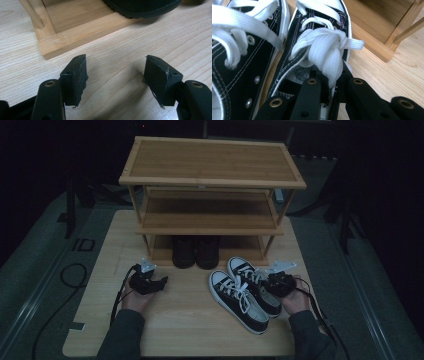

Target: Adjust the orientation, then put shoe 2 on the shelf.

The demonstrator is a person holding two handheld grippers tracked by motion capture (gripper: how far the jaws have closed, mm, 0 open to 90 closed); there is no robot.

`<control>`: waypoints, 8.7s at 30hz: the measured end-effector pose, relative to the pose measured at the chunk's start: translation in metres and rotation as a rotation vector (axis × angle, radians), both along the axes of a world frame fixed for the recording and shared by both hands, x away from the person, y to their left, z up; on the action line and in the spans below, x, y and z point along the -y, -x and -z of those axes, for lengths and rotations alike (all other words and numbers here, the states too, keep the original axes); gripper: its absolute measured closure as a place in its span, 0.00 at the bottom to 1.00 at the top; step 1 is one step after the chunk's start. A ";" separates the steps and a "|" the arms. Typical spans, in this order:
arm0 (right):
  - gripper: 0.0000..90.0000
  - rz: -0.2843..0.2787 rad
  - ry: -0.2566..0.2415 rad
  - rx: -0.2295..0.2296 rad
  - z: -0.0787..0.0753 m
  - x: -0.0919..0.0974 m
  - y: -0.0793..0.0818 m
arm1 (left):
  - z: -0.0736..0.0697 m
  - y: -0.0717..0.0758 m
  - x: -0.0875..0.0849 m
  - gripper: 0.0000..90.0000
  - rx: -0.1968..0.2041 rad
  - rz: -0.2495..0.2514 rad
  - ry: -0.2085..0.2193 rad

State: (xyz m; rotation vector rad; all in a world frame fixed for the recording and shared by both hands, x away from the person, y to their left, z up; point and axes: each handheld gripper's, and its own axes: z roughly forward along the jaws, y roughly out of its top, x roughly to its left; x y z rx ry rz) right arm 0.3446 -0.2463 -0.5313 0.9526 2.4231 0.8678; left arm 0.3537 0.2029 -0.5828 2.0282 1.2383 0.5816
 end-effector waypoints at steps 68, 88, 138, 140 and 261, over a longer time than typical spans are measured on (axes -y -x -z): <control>0.40 -0.084 0.007 -0.130 -0.031 -0.012 0.038 | 0.000 0.000 0.000 0.40 0.002 -0.003 0.000; 0.53 -0.054 0.046 -0.190 -0.009 -0.033 0.023 | 0.000 0.000 0.000 0.40 0.002 -0.003 0.000; 0.94 -0.072 0.035 -0.210 -0.002 -0.037 0.015 | 0.000 0.000 0.000 0.40 0.002 -0.003 0.000; 0.94 -0.074 0.035 -0.203 -0.003 -0.037 0.016 | 0.000 0.000 0.000 0.40 0.001 -0.003 0.000; 0.94 -0.415 -0.047 -0.033 -0.186 -0.062 -0.026 | 0.000 0.001 0.000 0.40 -0.002 0.000 -0.002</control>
